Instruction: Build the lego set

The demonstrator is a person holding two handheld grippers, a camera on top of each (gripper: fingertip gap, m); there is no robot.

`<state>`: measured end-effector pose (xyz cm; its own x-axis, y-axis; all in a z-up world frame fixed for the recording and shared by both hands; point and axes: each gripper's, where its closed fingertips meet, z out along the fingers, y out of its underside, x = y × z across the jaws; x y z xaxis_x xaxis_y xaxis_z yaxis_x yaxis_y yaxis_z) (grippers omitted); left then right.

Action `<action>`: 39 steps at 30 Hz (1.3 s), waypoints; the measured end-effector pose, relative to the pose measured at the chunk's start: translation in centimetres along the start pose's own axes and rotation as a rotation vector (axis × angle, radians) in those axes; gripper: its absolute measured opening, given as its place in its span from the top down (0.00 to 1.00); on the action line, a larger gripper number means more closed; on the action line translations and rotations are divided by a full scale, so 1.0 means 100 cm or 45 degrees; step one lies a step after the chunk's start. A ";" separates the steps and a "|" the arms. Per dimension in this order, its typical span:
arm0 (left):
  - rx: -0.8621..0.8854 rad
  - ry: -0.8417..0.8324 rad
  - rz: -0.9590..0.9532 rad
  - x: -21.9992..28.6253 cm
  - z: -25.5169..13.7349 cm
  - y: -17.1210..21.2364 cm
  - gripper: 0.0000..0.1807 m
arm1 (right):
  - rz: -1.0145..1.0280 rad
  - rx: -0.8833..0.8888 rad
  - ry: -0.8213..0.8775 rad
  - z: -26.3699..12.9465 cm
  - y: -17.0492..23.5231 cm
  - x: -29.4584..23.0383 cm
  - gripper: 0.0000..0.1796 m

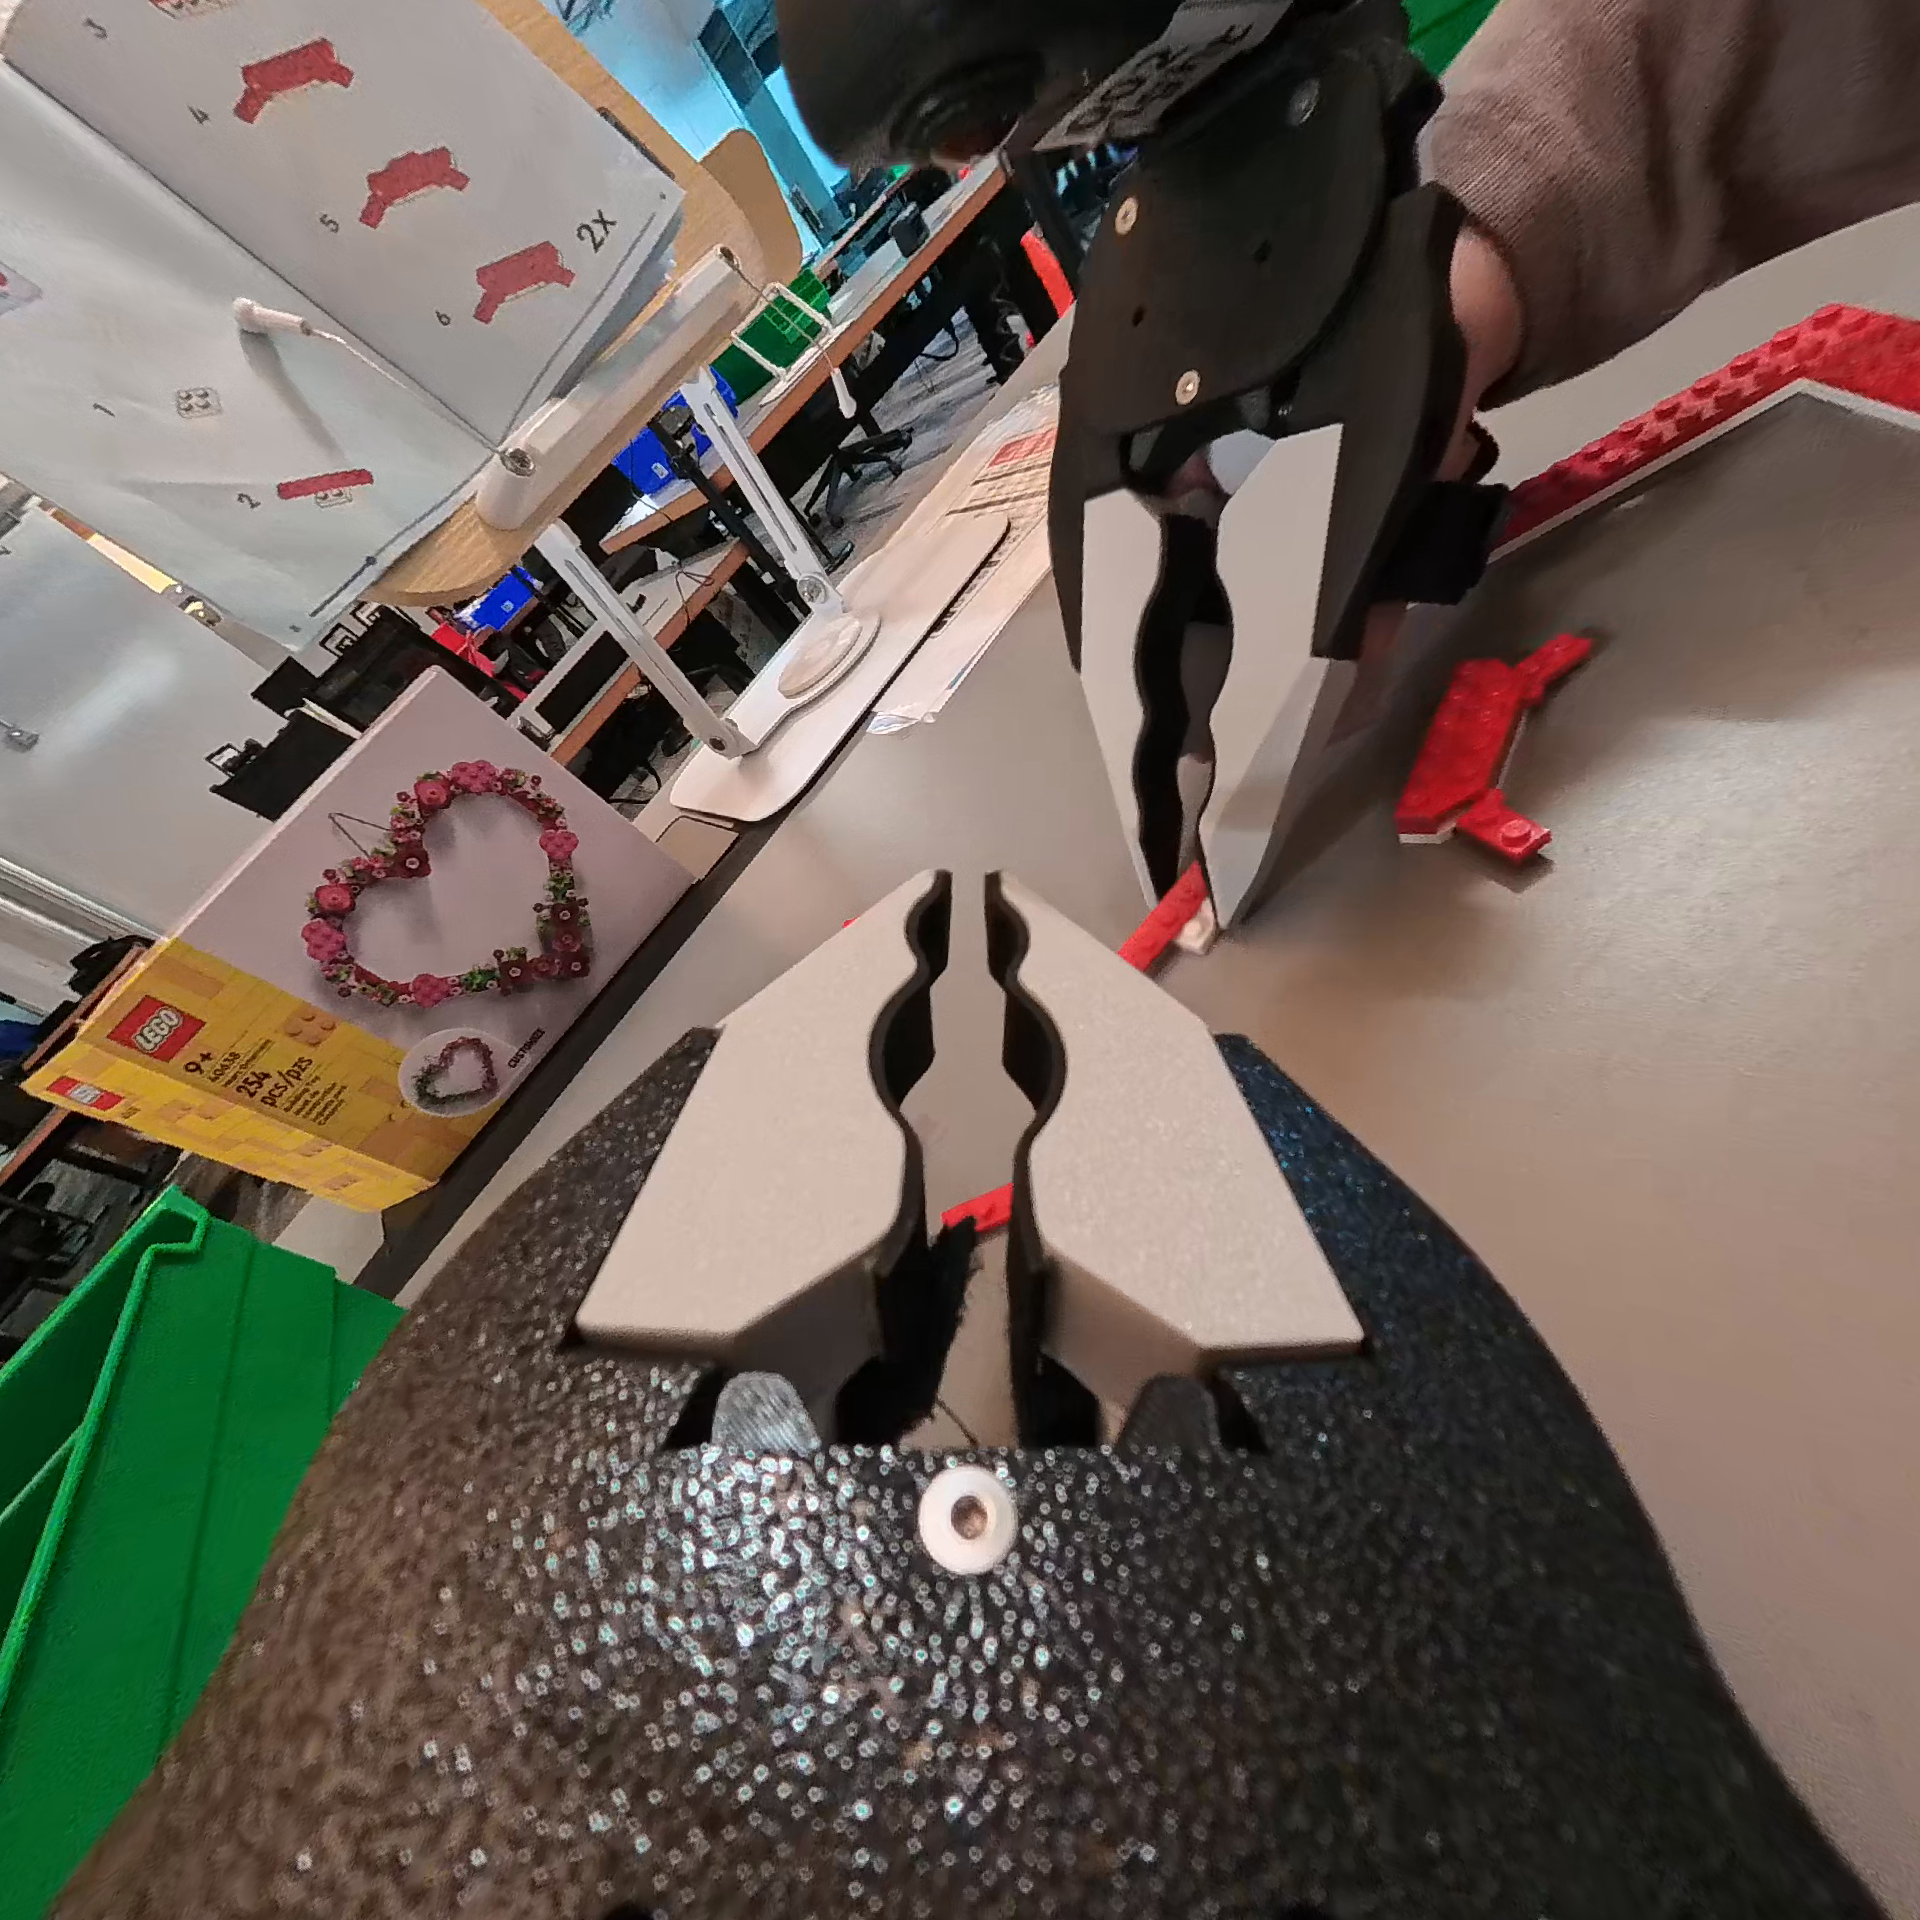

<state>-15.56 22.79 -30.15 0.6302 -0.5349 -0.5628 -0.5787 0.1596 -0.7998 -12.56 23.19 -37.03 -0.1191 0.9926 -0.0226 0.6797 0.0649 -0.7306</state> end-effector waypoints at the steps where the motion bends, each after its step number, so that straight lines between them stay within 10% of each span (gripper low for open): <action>1: 0.008 0.005 -0.003 0.001 0.000 -0.001 0.98 | -0.001 -0.001 -0.007 0.001 0.000 -0.001 0.92; 19: 0.120 0.012 0.548 0.034 -0.002 -0.020 0.71 | -0.065 0.035 -0.029 -0.028 -0.025 -0.015 0.93; 39: 0.101 -0.285 1.115 0.031 0.000 -0.035 0.94 | -0.087 0.068 -0.050 -0.045 -0.057 -0.042 0.93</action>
<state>-11.57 20.56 -29.14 0.0720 -0.0225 -0.9972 -0.8663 0.4941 -0.0737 -12.68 19.10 -29.66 -0.1929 0.9812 0.0022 0.6297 0.1255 -0.7666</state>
